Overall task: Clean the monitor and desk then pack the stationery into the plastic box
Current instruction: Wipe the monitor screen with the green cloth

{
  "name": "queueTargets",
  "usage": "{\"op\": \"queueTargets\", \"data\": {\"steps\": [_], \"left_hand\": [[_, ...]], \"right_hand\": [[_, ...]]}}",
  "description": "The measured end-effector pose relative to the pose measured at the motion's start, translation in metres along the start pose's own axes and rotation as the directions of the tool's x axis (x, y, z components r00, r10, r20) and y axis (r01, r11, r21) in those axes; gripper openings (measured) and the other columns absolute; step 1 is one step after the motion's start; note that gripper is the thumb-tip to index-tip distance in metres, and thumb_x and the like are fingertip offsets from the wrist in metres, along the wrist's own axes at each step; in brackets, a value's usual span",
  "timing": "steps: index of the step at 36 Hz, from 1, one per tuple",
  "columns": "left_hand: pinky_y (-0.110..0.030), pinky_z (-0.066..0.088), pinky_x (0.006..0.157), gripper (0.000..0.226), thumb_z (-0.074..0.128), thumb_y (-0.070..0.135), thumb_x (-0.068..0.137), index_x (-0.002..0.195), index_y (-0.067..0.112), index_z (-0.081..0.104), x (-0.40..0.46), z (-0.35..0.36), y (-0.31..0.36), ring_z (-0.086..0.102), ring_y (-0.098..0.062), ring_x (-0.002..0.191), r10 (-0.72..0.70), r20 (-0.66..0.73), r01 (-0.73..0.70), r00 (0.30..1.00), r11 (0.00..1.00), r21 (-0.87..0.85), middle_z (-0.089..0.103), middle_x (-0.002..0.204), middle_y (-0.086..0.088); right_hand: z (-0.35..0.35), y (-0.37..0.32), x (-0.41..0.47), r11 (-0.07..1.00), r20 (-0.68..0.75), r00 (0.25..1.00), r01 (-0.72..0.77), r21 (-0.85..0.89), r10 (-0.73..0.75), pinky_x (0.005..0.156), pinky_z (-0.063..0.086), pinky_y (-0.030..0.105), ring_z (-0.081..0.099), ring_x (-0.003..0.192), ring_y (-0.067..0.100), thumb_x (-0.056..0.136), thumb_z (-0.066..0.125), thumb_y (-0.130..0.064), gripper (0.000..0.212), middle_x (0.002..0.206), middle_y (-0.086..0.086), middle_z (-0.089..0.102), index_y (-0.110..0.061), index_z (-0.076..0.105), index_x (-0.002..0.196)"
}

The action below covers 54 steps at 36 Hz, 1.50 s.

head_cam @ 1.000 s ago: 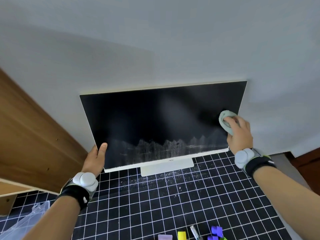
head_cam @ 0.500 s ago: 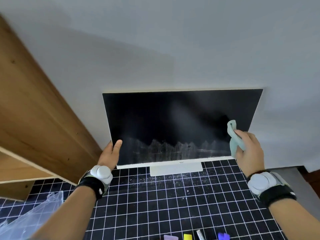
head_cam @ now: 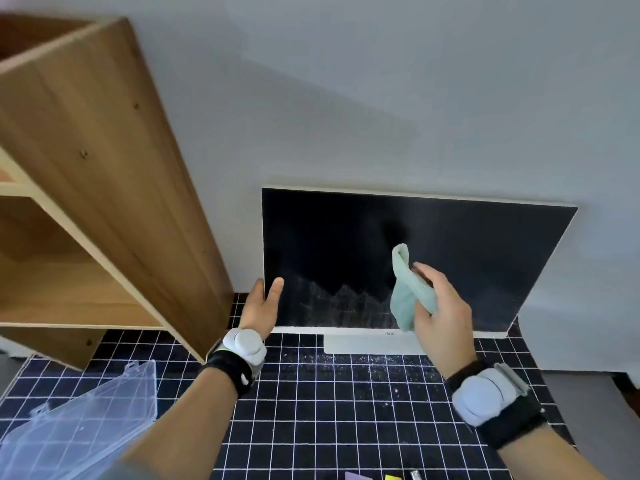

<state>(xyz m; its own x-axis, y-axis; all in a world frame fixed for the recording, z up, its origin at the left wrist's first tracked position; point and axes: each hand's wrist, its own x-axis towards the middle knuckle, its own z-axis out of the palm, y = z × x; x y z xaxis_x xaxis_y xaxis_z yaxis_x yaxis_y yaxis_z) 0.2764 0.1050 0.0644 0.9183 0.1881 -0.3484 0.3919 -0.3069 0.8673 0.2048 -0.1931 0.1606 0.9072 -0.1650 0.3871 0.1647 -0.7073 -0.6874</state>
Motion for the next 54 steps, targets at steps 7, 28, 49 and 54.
{"op": "queueTargets", "data": {"steps": [7,28,49,54], "left_hand": [[-0.050,0.035,0.114,0.088,0.039,0.075,0.087,0.139,0.004,0.043,-0.007,-0.005,-0.001,0.046,-0.034,0.133,-0.011,0.028,0.010,1.000,0.999,0.037,0.051,0.142,-0.016],[-0.039,0.038,0.114,0.079,0.036,0.080,0.081,0.132,0.025,0.061,0.001,-0.049,0.104,0.055,-0.008,0.126,0.265,-0.008,-0.257,0.964,0.930,-0.263,0.064,0.132,0.010],[-0.044,0.044,0.108,0.055,0.040,0.057,0.100,0.116,0.013,0.067,0.020,-0.052,0.105,0.057,-0.023,0.122,0.316,0.008,-0.309,0.949,0.933,-0.185,0.063,0.117,-0.004],[-0.035,0.049,0.087,0.047,0.042,0.055,0.101,0.076,0.024,0.069,0.023,-0.054,0.105,0.067,-0.009,0.075,0.322,0.044,-0.308,0.946,0.930,-0.200,0.065,0.070,-0.001]], "right_hand": [[0.023,-0.038,0.005,0.998,0.064,0.996,0.054,0.011,-0.055,0.095,0.045,0.023,0.060,0.103,0.015,0.078,0.054,0.015,0.064,0.116,-0.002,0.064,-0.018,0.057,0.133],[0.086,-0.082,0.019,0.990,0.003,0.991,0.131,0.057,-0.131,0.093,0.029,-0.002,0.051,0.109,0.005,0.079,0.055,0.014,0.059,0.123,-0.003,0.061,-0.014,0.060,0.132],[0.147,-0.088,0.019,0.882,0.249,0.917,0.378,-0.283,-0.313,0.067,0.052,0.031,0.044,0.115,0.022,0.076,0.063,0.004,0.067,0.127,0.001,0.052,-0.026,0.057,0.135],[0.158,-0.081,0.010,0.845,0.293,0.893,0.429,-0.319,-0.343,0.064,0.055,0.033,0.045,0.111,0.023,0.074,0.056,0.005,0.065,0.125,0.005,0.054,-0.023,0.058,0.132]]}}
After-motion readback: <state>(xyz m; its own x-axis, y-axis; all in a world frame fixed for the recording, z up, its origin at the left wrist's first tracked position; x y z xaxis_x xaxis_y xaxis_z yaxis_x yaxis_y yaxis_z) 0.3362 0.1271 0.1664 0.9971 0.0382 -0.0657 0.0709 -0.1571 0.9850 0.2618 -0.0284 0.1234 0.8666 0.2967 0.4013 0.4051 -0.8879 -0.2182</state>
